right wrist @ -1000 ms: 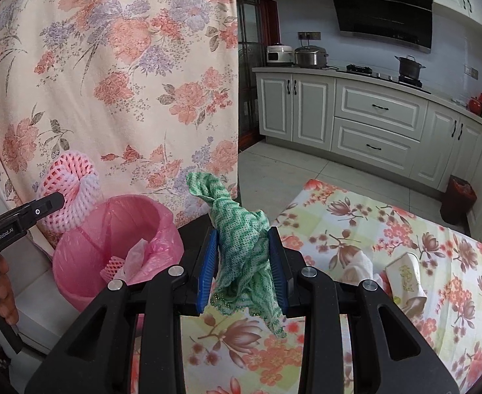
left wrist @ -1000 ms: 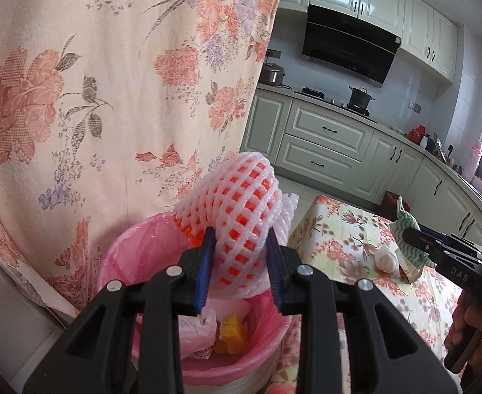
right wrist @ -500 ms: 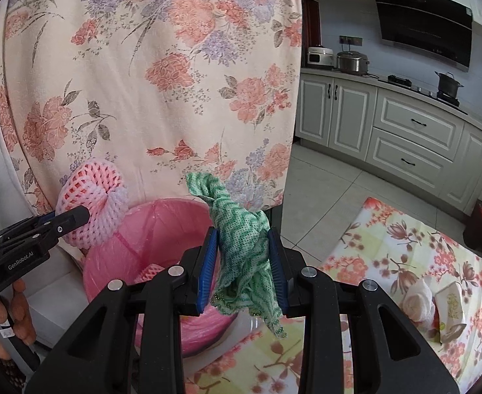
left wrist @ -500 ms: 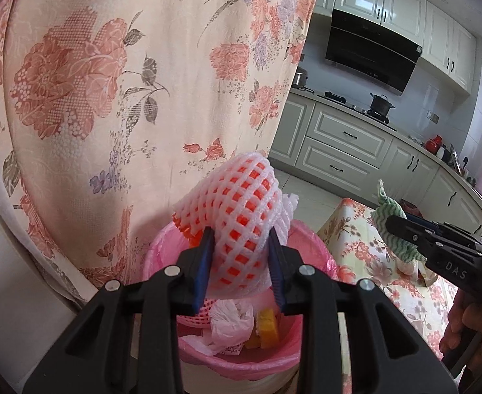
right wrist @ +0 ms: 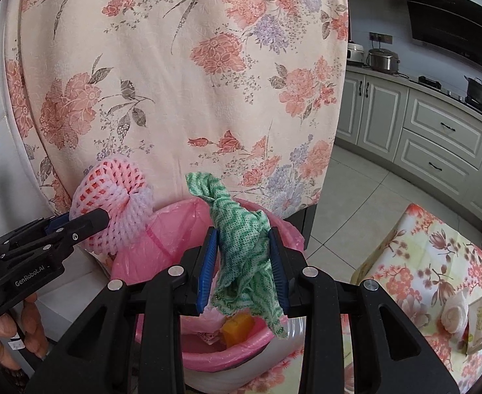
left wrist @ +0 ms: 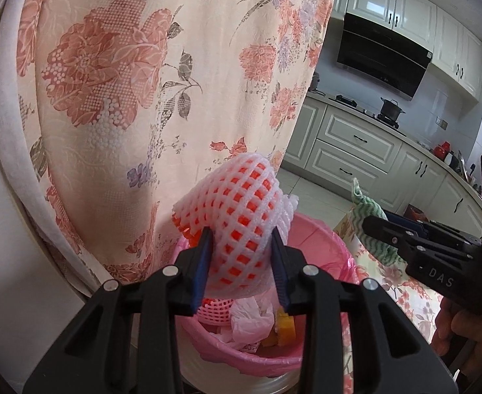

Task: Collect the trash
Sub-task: 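Open both grippers to drop the net and cloth into the bin, then move both grippers back toward the tissue and paper cup on the table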

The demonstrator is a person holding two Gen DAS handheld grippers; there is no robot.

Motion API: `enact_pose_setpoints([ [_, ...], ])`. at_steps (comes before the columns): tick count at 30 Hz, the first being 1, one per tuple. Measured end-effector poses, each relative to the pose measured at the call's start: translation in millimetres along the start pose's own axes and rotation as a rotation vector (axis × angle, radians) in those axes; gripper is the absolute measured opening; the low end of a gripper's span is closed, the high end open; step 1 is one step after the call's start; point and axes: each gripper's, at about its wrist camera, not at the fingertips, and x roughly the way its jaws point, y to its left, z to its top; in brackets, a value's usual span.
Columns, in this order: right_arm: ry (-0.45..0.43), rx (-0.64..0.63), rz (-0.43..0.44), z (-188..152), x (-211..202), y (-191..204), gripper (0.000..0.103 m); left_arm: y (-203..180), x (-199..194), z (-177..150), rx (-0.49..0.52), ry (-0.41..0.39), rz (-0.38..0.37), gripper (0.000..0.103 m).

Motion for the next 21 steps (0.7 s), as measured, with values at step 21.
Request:
enact_pose_setpoints([
  [21, -0.012, 0.024, -0.074, -15.9, -17.6, -32.7, 0.052, -20.9, 1.5, -2.3, 0.012, 0.005, -0.016, 0.05],
])
